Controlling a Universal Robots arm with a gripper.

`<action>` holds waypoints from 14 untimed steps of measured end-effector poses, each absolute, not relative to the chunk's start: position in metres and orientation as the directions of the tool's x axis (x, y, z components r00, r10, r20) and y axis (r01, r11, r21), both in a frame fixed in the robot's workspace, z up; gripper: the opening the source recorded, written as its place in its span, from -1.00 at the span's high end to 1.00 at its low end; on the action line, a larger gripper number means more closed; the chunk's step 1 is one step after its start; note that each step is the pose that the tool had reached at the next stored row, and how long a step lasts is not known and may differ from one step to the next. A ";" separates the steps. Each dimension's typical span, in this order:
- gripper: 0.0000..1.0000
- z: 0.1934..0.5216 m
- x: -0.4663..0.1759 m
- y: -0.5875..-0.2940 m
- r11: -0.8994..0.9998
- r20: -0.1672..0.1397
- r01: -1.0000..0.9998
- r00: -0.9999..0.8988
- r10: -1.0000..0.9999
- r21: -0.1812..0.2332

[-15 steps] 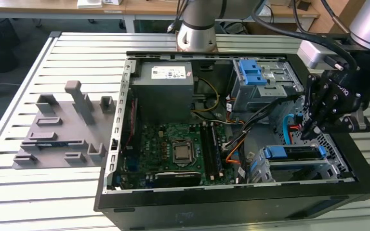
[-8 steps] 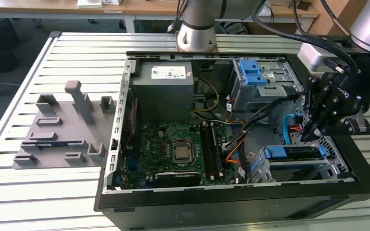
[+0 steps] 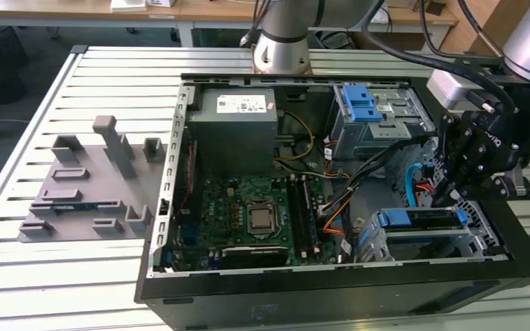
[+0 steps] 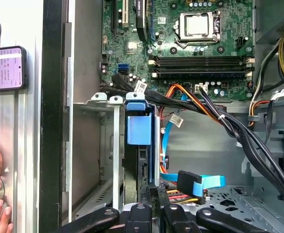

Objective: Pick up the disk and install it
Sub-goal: 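Insert the first disk wire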

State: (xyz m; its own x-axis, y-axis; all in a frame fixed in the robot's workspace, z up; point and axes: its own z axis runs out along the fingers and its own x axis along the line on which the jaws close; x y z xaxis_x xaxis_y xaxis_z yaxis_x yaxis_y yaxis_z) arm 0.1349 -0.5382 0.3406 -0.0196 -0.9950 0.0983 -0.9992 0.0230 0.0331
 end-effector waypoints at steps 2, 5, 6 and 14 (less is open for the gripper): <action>0.67 0.339 0.135 -0.539 0.023 0.098 -0.999 -0.020 -0.995 0.033; 0.67 0.338 0.135 -0.541 0.023 0.098 -0.999 -0.020 -0.995 0.033; 0.67 0.337 0.135 -0.541 0.023 0.098 -0.999 -0.020 -0.995 0.033; 0.67 0.335 0.135 -0.543 0.024 0.098 -0.999 -0.021 -0.995 0.033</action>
State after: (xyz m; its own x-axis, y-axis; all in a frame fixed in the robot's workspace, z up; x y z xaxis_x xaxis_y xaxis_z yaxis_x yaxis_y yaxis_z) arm 0.1349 -0.5431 0.3351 -0.0208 -0.9949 0.0984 -0.9992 0.0241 0.0331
